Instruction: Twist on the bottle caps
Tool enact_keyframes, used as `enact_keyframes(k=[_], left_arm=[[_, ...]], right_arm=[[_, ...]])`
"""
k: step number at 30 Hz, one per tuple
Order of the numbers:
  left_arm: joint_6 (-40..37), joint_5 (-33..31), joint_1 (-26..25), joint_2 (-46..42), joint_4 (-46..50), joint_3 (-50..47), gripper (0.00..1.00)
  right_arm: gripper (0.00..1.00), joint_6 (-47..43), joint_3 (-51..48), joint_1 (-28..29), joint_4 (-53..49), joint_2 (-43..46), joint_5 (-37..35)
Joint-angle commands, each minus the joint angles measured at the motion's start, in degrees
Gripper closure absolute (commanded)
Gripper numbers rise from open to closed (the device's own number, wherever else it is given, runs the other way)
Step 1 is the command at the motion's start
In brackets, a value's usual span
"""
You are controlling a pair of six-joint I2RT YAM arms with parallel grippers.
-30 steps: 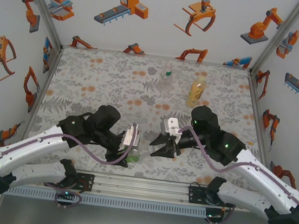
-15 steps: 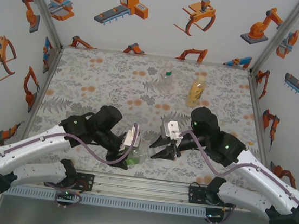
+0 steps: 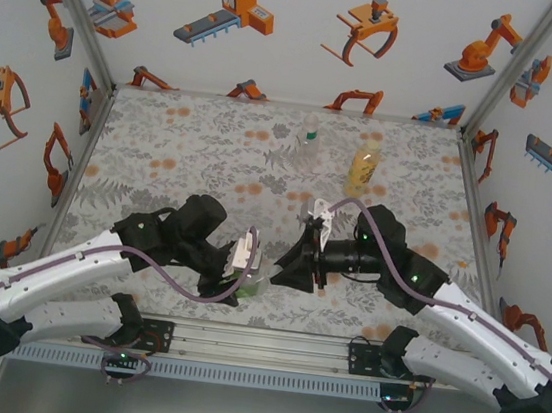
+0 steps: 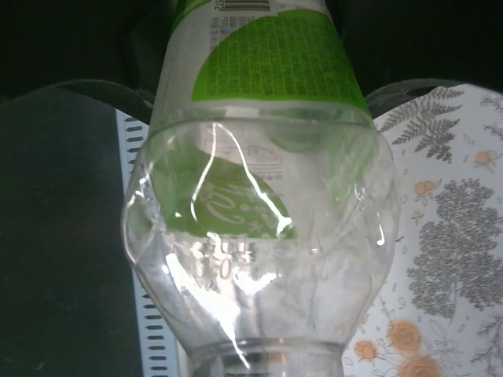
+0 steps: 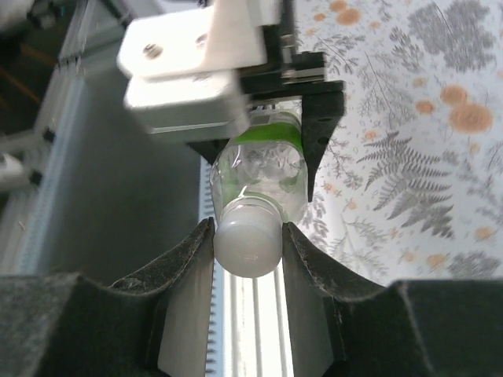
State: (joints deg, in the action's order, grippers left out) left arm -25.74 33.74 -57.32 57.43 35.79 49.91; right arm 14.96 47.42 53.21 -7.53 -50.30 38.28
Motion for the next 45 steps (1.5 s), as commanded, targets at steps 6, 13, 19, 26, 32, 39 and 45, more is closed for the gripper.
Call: enact_keyframes(k=[6,13,19,26,32,39,45], left_arm=[[0.18,-3.27,-0.22,-2.76,-14.26,-1.26,1.00],[-0.12,-7.93,-0.25,-2.66,-14.08,-0.70,1.00],[-0.37,-10.53,-0.25,-3.06,-14.45,-0.34,1.00],[-1.17,-8.00,-0.25,-3.54,-15.48,-0.31,1.00],[-1.18,-7.39,-0.25,-2.26,-15.31,0.14,1.00],[-2.20,-5.99,-0.25,0.13,-10.67,1.51,1.00],[-1.68,-3.63,-0.25,0.46,-8.90,1.48,1.00]], right_arm=[[1.00,42.85,-0.69,1.70,-4.08,-1.33,-21.43],[1.00,67.11,2.58,1.87,-16.26,-3.78,-25.43],[1.00,72.05,-0.30,2.15,-12.59,-1.57,-30.39],[1.00,69.03,0.34,2.16,-16.14,-1.45,-34.37],[0.87,65.40,1.84,2.16,-16.11,-0.50,-37.42],[0.42,50.42,7.31,2.08,-17.33,0.65,-38.11],[0.31,38.01,9.77,1.98,-17.43,4.04,-39.00]])
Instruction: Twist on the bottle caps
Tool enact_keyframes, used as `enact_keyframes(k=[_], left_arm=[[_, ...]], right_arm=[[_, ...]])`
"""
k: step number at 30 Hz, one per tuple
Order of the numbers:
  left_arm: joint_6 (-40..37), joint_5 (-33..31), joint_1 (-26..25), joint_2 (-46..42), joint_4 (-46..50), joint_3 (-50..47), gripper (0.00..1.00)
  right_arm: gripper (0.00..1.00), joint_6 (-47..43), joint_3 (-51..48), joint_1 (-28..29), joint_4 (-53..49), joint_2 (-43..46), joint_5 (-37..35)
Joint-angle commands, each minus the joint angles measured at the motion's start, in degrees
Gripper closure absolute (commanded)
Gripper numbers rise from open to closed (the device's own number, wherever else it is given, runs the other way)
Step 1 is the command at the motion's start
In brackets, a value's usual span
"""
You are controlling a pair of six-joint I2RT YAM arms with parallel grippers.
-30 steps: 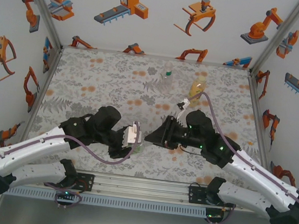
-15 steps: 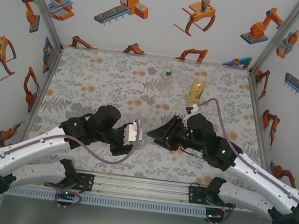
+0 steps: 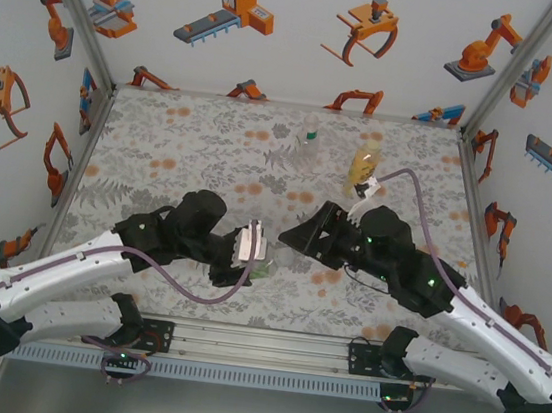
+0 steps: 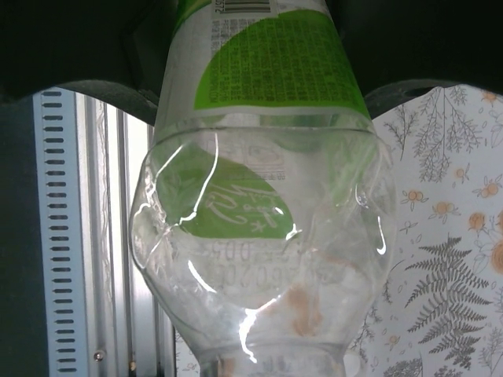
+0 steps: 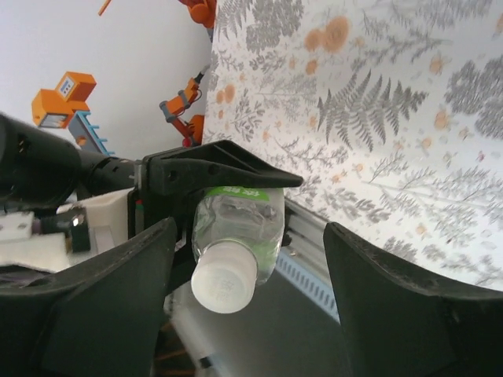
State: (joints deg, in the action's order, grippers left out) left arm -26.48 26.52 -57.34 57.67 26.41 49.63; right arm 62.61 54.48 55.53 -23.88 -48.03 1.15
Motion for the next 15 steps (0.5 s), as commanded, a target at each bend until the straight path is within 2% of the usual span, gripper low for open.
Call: enact_keyframes(k=[1,4,7,9,15], left_arm=[[-0.79,4.02,-0.18,0.25,0.77,1.79,1.00],[-0.48,5.30,-0.23,0.75,1.90,2.05,1.00],[-0.47,7.13,-0.23,1.49,3.64,2.62,1.00],[-0.58,9.09,-0.23,2.11,5.00,3.14,1.00],[-0.12,13.51,-0.23,3.52,7.78,4.34,1.00]], right_arm=[[0.32,-12.40,3.13,-0.35,-0.96,2.04,-1.29],[0.37,-22.41,3.21,-0.33,0.80,3.09,2.64],[0.40,-37.25,3.50,-0.33,0.19,4.08,8.57],[0.41,-49.57,4.76,-0.37,-2.51,4.21,13.66],[0.41,-77.25,10.17,-0.34,-12.15,0.99,28.91]])
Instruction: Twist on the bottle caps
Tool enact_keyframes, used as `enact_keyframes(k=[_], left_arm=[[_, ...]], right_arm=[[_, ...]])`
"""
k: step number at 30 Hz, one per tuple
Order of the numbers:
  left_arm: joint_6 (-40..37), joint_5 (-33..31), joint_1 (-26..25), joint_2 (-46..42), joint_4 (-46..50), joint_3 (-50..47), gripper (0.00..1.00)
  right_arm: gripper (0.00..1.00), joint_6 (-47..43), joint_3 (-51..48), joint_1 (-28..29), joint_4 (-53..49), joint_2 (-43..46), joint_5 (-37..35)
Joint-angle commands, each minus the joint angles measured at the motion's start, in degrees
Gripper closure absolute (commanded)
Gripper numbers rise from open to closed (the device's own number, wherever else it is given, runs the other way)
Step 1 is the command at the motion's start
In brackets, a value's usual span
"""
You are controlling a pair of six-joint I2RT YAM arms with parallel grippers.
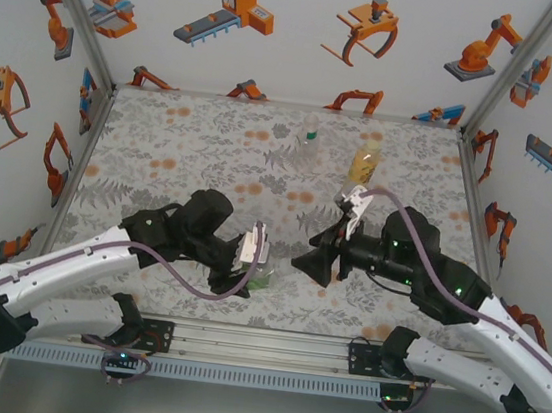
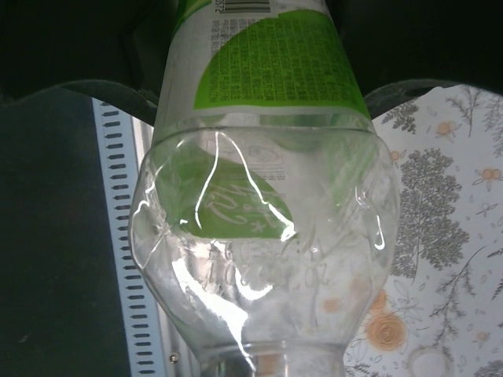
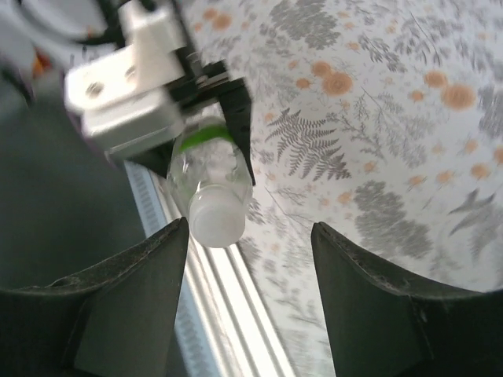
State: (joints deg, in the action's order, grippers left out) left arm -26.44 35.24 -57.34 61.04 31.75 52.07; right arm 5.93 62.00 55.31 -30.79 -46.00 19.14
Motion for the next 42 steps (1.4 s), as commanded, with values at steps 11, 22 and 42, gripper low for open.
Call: enact_keyframes(k=[11,22,42], left_arm=[[1.12,6.13,-0.23,0.14,2.73,1.89,1.00],[1.45,6.98,-0.20,0.04,2.95,1.80,1.00],[1.70,7.04,-0.23,-0.38,2.54,1.89,1.00]], right_arm=[[0.46,-31.22,-0.63,-0.03,0.37,-4.00,21.31],[0.51,-31.26,-2.43,-0.04,3.36,-4.72,22.17],[0.78,-21.76,-5.61,-0.03,7.88,-3.47,17.14]])
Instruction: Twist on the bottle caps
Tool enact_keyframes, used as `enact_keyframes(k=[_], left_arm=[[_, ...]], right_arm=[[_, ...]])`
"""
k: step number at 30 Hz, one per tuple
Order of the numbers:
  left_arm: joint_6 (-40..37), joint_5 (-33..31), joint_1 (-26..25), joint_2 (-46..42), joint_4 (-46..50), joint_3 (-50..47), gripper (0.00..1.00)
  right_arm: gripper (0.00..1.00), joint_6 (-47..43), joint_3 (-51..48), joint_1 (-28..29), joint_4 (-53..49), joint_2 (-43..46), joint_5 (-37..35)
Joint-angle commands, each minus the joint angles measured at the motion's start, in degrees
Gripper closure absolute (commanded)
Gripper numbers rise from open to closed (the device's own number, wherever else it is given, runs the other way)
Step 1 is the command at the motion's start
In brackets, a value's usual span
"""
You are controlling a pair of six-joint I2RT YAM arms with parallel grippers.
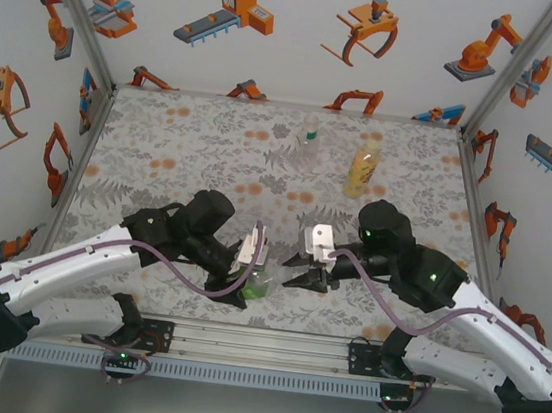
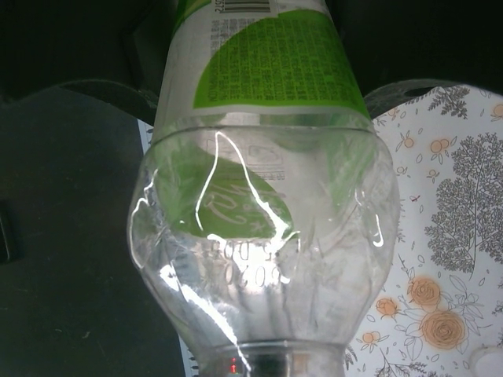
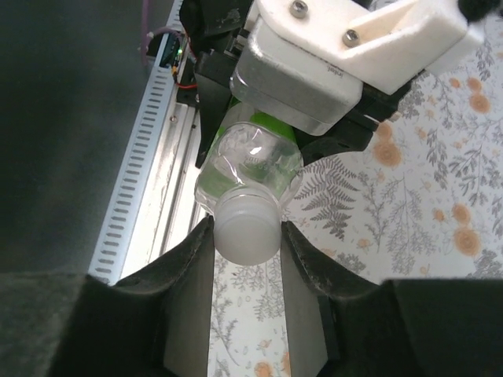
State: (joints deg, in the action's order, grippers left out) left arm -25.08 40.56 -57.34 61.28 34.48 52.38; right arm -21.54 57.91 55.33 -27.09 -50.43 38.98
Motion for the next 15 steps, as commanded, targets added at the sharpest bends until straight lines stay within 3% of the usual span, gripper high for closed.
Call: enact_keyframes(k=[1,5,7,12,15], left_arm=[[0.43,1.23,-0.21,-0.75,-0.42,1.58,1.00],[0.39,-2.85,-0.23,-1.98,-2.07,0.69,1.00],[0.22,-5.37,-0.23,-3.14,-3.16,-0.14,1.00],[-0.13,-8.13,-0.23,-5.15,-5.33,-1.49,1.00],[0.00,-9.74,-0.23,-5.38,-6.34,-1.66,1.00]], right_arm=[[0.80,9.72,-2.18,-0.05,5.85,1.33,-3.65],[0.93,24.49,-5.88,-0.06,10.79,2.20,-5.11],[1.00,35.06,-8.32,-0.05,13.46,3.00,-11.10],[1.00,60.97,-13.30,-0.05,15.91,4.26,-25.37],[1.00,76.95,-16.59,-0.05,20.16,3.43,-27.70]])
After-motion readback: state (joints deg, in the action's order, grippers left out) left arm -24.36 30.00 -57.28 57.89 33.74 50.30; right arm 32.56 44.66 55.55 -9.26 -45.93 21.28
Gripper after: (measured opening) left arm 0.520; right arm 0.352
